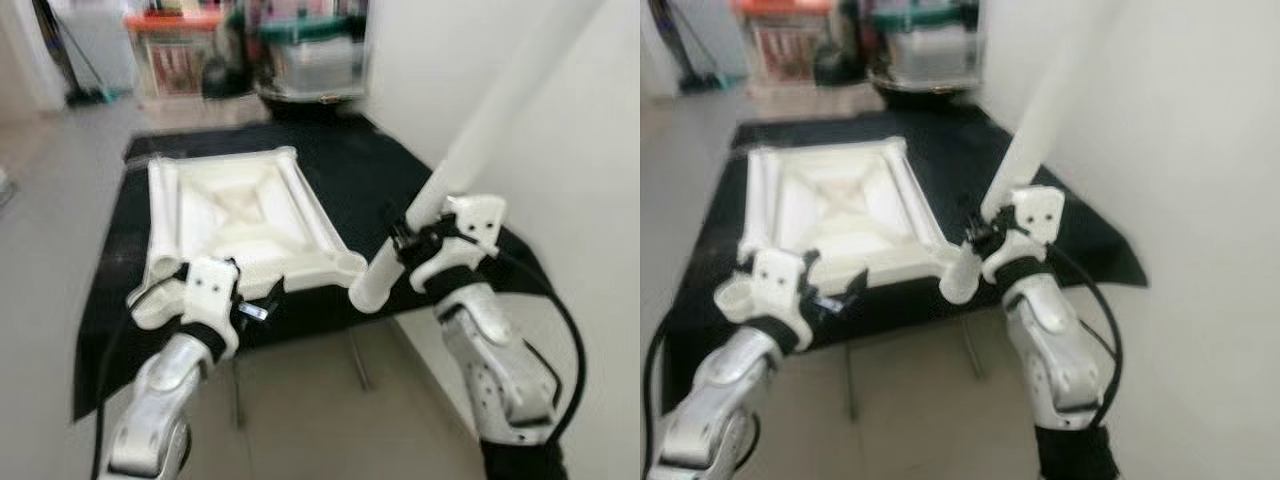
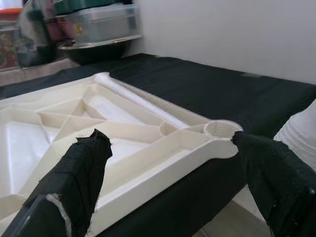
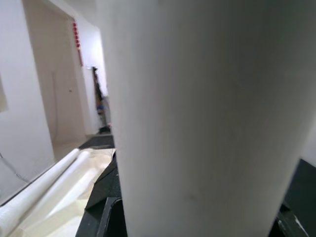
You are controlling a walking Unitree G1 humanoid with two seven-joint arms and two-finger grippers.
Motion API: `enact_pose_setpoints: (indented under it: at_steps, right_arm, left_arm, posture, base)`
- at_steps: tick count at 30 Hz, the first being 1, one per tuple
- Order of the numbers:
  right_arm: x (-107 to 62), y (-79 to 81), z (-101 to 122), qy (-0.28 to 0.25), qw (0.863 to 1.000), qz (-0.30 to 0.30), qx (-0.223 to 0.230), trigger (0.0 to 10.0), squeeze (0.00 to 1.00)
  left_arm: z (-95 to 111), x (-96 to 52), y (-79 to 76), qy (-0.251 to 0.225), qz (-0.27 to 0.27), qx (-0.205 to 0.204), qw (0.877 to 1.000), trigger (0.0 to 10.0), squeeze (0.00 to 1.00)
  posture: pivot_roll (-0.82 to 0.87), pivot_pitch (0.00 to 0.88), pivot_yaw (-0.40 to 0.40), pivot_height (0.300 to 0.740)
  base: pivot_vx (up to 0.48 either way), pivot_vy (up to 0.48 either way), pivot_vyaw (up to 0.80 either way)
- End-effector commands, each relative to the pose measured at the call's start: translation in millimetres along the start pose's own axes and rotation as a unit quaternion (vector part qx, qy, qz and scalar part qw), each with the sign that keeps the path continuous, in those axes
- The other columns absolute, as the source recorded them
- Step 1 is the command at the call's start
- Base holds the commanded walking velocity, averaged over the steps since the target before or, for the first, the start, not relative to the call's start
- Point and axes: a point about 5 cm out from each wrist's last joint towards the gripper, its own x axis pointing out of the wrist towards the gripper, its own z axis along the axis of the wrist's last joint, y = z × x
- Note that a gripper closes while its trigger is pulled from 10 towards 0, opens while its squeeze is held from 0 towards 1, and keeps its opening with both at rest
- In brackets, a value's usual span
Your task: Building children table
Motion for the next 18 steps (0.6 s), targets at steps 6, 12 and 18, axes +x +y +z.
enact_pose_setpoints:
  at_steps: [6,12,18]
  right_arm:
    - [11.0,6.0,8.1,-0.026,0.999,0.019,-0.011,10.0,0.0]
    - [20.0,5.2,13.4,-0.038,0.999,0.019,-0.006,10.0,0.0]
    - [29.7,6.4,18.8,-0.051,0.999,0.018,-0.002,10.0,0.0]
  left_arm:
    - [1.9,1.4,0.7,-0.01,0.001,-0.006,1.0,10.0,0.0]
    - [2.1,1.0,1.6,-0.012,0.003,-0.004,1.0,10.0,0.0]
    - [2.5,2.0,3.5,-0.013,0.014,0.001,1.0,10.0,0.0]
  posture:
    - [-0.03,0.0,0.006,0.74]
    - [-0.01,0.0,0.0,0.74]
    - [0.0,0.0,-0.011,0.74]
  base:
    - [0.368,0.0,0.0]
    - [0.372,0.0,0.0]
    - [0.273,0.0,0.0]
